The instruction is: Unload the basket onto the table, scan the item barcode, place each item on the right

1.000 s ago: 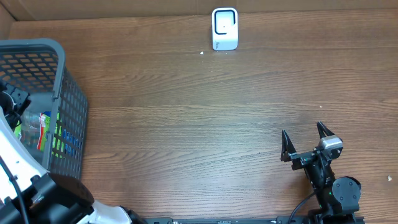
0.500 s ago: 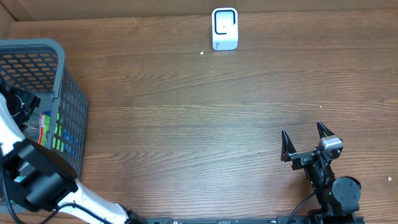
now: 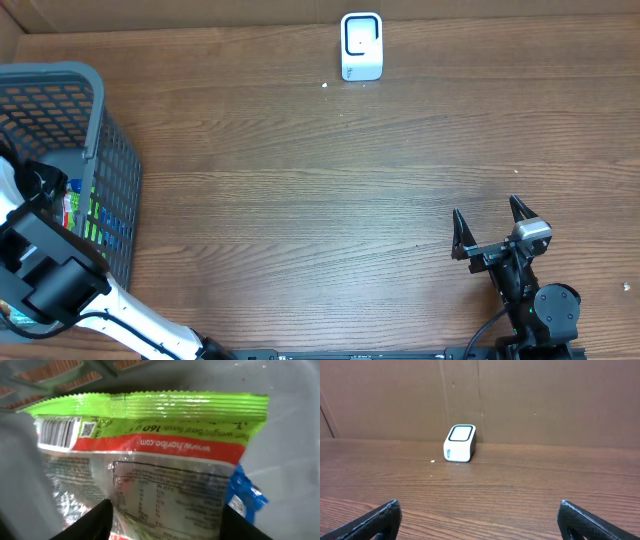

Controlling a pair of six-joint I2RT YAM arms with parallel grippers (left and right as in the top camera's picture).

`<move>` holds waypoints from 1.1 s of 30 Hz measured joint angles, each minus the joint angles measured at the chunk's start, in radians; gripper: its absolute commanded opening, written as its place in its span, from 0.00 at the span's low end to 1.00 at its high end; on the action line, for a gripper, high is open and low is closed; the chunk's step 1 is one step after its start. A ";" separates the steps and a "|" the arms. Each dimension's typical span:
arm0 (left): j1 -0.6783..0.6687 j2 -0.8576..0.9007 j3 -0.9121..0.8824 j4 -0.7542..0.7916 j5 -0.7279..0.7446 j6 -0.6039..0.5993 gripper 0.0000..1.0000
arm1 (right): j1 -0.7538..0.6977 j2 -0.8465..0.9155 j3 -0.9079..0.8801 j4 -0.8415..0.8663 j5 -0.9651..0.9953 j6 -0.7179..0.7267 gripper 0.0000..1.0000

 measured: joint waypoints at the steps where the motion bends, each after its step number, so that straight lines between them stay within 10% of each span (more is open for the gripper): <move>1: 0.000 0.000 -0.018 0.016 -0.003 -0.003 0.49 | 0.000 0.000 0.000 0.000 0.000 0.000 1.00; 5: 0.000 0.000 -0.100 0.065 -0.027 -0.021 0.39 | 0.000 0.000 0.000 0.000 0.000 0.000 1.00; 8: 0.000 -0.015 -0.166 0.116 -0.061 -0.046 0.04 | 0.000 0.000 0.000 0.000 0.000 0.000 1.00; 33: -0.048 -0.358 0.040 -0.094 0.133 0.117 0.04 | 0.000 0.000 0.000 0.000 0.000 0.000 1.00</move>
